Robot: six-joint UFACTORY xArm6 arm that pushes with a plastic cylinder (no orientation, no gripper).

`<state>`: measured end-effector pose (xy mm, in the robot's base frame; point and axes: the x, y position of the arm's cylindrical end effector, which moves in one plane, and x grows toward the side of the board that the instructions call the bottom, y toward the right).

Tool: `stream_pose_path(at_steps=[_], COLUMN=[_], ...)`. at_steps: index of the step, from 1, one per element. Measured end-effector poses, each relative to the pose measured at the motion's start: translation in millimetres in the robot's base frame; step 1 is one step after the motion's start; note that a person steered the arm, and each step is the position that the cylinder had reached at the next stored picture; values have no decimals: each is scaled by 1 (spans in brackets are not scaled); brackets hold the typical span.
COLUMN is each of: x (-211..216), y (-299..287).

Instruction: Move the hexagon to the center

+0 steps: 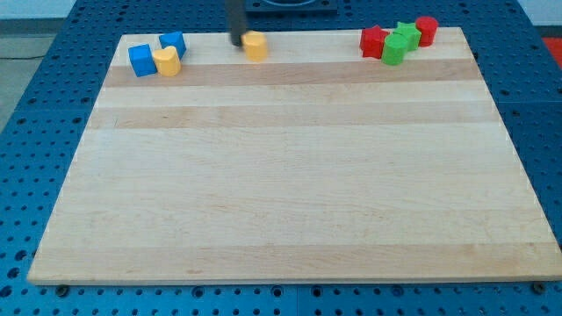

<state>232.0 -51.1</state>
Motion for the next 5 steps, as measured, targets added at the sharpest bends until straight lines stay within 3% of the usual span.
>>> stream_pose_path(at_steps=[1, 3, 4, 5], x=[40, 6, 12, 36], y=[31, 46, 90, 97])
